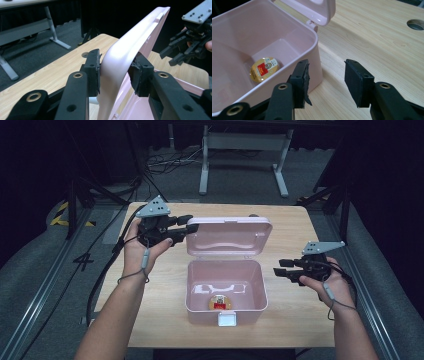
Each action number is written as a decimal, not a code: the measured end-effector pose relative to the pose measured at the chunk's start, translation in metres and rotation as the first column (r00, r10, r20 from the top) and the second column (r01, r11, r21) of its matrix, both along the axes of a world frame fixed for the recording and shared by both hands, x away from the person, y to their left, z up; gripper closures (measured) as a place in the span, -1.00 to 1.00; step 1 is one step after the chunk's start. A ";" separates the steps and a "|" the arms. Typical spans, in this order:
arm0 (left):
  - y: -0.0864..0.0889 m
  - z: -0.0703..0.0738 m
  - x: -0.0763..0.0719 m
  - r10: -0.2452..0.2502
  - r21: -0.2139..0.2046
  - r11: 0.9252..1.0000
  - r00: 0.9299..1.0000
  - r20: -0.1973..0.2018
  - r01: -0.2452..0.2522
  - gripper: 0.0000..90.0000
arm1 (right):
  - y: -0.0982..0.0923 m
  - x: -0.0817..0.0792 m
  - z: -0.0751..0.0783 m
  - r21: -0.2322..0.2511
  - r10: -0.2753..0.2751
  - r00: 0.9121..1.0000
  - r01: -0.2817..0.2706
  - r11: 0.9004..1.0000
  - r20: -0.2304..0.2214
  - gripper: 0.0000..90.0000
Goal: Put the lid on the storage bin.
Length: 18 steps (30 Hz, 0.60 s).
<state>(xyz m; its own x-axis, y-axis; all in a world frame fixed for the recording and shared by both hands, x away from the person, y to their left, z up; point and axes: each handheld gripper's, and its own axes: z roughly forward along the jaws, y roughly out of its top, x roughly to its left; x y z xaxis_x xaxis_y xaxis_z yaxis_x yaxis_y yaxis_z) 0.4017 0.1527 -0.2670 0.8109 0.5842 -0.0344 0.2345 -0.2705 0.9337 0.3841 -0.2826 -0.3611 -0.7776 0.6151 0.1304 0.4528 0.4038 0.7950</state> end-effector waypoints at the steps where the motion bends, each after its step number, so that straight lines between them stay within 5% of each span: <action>1: 0.000 -0.002 -0.002 0.004 -0.008 1.000 1.000 0.010 -0.004 0.40 | 0.000 -0.001 0.000 0.007 -0.002 1.000 0.002 1.000 0.005 0.26; 18: 0.001 -0.015 -0.030 0.006 -0.041 0.999 0.996 0.084 -0.003 0.32 | 0.002 -0.009 0.004 0.083 0.016 0.999 -0.020 0.996 0.044 0.32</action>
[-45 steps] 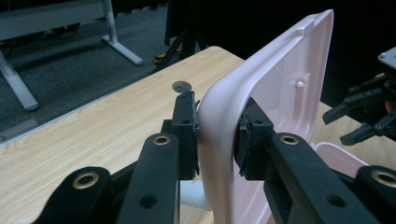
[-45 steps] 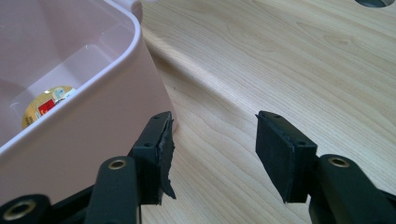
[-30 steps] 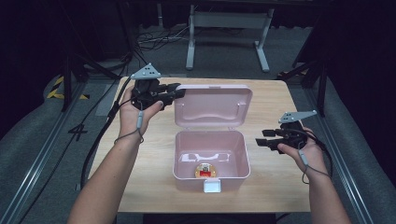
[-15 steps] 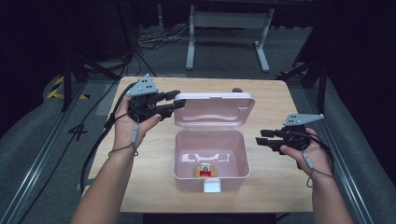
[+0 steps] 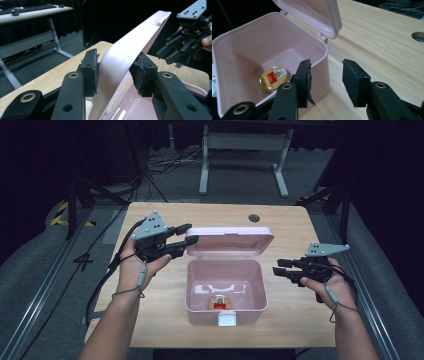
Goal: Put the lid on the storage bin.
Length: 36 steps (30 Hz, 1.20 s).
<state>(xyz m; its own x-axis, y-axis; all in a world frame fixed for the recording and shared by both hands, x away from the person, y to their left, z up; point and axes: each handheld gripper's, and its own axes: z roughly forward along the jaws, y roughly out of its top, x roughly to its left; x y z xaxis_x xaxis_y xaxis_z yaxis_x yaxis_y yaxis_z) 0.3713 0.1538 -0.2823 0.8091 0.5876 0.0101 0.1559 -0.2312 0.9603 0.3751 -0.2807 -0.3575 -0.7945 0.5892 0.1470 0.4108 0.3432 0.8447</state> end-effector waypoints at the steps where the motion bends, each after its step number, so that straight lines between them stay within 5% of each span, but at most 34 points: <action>1: 0.000 0.000 -0.001 -0.003 -0.003 1.000 1.000 -0.007 0.003 0.31 | 0.000 -0.001 0.000 0.007 0.004 1.000 -0.004 1.000 0.003 0.32; 15: -0.001 -0.005 -0.014 -0.008 0.034 0.999 0.999 -0.038 0.009 0.20 | 0.013 -0.011 0.004 0.005 0.063 0.998 -0.063 0.998 0.007 0.32; 21: -0.002 -0.006 -0.018 -0.015 0.051 0.999 0.999 -0.034 0.017 0.17 | 0.017 -0.015 0.004 0.052 0.076 0.997 -0.076 0.996 0.012 0.36; 29: 0.000 -0.006 -0.023 -0.029 0.079 0.996 0.999 -0.046 0.033 0.11 | 0.020 -0.020 0.006 0.036 0.108 0.994 -0.109 0.993 0.015 0.70; 36: 0.000 -0.008 -0.027 -0.049 0.108 0.993 0.998 -0.050 0.054 0.06 | 0.028 -0.025 0.012 0.042 0.147 0.987 -0.150 0.988 0.057 0.79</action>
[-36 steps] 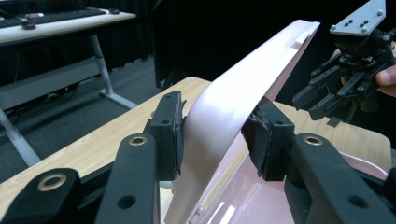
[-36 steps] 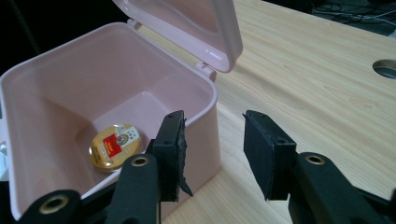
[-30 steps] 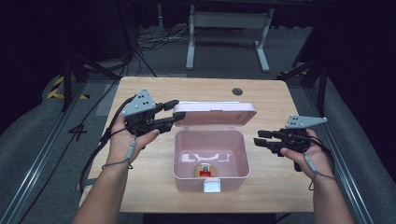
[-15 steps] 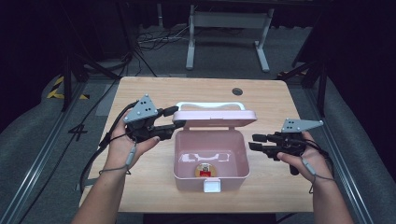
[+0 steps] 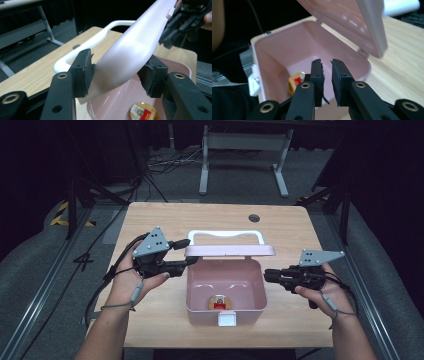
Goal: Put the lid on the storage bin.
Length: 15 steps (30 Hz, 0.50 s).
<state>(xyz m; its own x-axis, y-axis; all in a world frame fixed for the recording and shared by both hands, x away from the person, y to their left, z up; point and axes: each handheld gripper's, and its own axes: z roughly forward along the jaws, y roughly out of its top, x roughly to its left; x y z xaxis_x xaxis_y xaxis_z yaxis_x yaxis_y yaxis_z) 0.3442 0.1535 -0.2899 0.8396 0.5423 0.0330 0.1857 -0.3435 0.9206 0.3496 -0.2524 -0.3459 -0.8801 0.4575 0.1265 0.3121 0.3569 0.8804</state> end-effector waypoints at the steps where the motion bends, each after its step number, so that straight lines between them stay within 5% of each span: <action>1: 0.000 0.000 -0.001 -0.002 0.007 1.000 1.000 -0.002 0.002 0.05 | 0.001 -0.001 0.001 0.016 0.010 1.000 -0.010 1.000 0.006 0.78; 6: -0.002 0.001 -0.006 -0.014 0.060 0.998 1.000 0.004 0.014 0.03 | 0.006 -0.006 0.006 0.051 0.041 0.999 -0.042 0.998 0.030 0.79; 15: 0.000 -0.003 -0.006 -0.034 0.070 0.997 0.999 -0.037 0.037 -0.08 | 0.015 -0.016 0.014 0.057 0.069 0.993 -0.075 0.996 0.097 0.76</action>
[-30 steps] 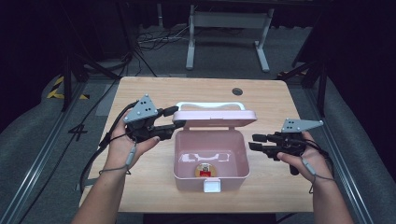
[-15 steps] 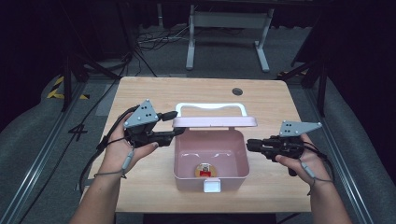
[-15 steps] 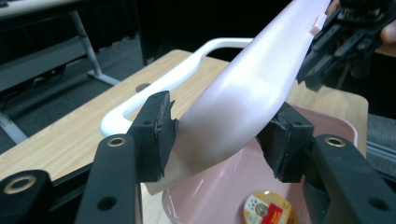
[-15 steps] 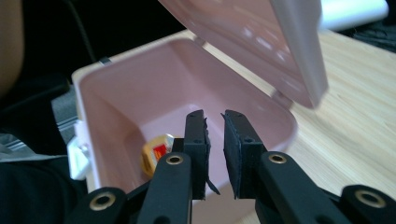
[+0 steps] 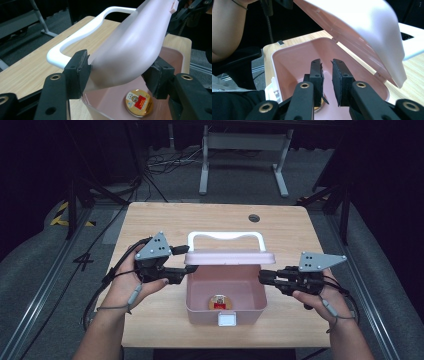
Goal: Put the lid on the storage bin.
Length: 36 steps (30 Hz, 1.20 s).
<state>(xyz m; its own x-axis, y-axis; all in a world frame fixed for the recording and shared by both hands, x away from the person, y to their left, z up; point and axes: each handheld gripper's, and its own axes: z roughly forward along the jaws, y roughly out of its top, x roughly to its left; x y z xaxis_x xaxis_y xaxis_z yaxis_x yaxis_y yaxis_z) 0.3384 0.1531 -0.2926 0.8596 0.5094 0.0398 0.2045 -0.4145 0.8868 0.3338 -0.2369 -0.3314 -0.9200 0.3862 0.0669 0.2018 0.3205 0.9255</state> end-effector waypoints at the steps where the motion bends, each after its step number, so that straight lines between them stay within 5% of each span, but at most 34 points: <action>1: 0.000 0.000 0.000 -0.004 0.004 1.000 1.000 0.000 0.004 -0.08 | 0.000 -0.001 0.001 0.002 0.002 1.000 -0.002 1.000 0.002 0.76; 16: 0.017 0.001 -0.003 -0.124 0.024 0.992 0.991 -0.042 0.125 -0.14 | -0.003 0.001 0.001 0.017 -0.014 1.000 0.014 1.000 0.004 0.75; 31: 0.043 0.003 -0.002 -0.127 0.001 0.992 0.990 -0.066 0.128 -0.18 | -0.007 0.002 0.002 0.008 -0.018 1.000 0.018 1.000 -0.003 0.85; 36: 0.057 0.001 0.007 -0.115 -0.046 0.993 0.988 -0.098 0.111 -0.19 | -0.008 0.001 0.002 -0.005 -0.009 1.000 0.009 1.000 -0.014 0.91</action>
